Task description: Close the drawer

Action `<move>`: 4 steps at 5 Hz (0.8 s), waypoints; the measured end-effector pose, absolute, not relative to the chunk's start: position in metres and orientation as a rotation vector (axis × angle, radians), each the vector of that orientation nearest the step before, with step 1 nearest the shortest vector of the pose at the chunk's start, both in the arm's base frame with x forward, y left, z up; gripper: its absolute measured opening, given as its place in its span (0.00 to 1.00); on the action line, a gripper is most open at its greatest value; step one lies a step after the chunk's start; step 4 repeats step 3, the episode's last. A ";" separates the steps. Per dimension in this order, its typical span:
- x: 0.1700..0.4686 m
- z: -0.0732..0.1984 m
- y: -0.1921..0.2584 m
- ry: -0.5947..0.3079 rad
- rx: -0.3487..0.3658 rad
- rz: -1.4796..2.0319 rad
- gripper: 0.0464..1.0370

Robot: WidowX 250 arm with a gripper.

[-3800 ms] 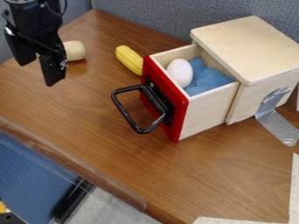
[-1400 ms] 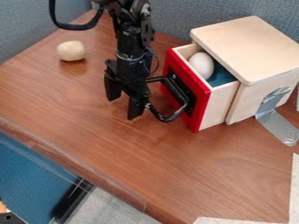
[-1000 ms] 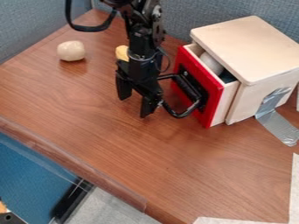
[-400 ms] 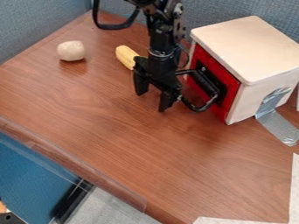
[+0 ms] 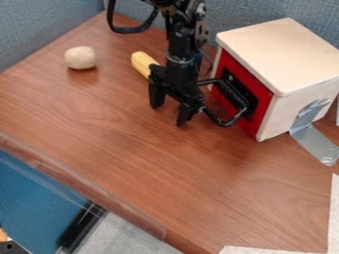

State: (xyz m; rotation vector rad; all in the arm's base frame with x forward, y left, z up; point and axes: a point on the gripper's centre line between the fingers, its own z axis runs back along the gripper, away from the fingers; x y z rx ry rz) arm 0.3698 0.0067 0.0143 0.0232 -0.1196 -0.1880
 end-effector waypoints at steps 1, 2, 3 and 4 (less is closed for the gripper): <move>0.355 0.049 0.020 -0.105 0.051 -0.174 0.96; 0.339 0.082 0.044 -0.148 0.052 -0.156 0.96; 0.315 0.100 0.054 -0.133 0.086 -0.243 0.96; 0.315 0.100 0.054 -0.133 0.086 -0.243 0.96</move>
